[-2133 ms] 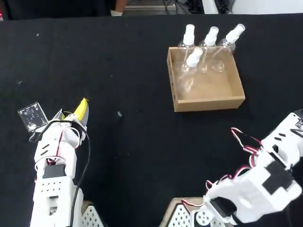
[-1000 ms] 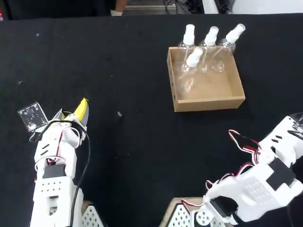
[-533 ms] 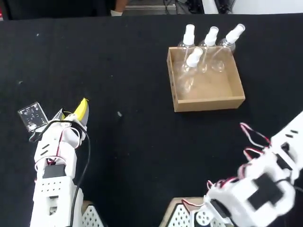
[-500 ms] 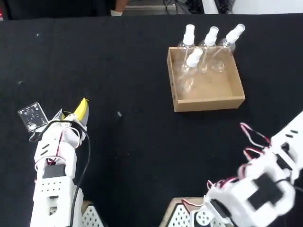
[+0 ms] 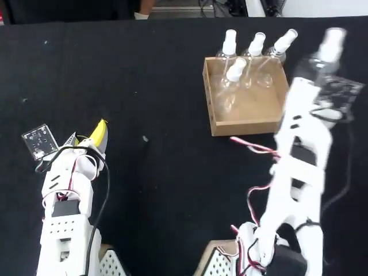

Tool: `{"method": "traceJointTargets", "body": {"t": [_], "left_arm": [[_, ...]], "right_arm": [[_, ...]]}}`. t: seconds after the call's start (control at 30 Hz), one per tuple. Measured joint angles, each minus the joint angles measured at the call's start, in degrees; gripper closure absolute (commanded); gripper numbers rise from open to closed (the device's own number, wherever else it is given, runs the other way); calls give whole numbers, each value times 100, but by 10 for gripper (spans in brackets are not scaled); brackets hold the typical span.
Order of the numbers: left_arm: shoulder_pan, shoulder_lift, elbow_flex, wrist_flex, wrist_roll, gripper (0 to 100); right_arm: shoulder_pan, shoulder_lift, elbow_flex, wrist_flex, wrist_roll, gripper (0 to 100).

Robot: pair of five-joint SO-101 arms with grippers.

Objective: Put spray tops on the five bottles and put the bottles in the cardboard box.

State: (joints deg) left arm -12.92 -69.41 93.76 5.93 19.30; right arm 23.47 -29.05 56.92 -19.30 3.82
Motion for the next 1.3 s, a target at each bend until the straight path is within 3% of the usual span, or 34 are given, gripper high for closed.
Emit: {"method": "traceJointTargets", "body": {"t": [0.2,0.67,1.3], "left_arm": [[0,0,0,0,0,722],[0,0,0,0,0,722],[-26,0,70,-26,0,722]], "right_arm": [[-545,712,501,-1371,9,988],[-598,2673,756,-4062,0,988],[-809,4440,105,-4308,0,987]]}}
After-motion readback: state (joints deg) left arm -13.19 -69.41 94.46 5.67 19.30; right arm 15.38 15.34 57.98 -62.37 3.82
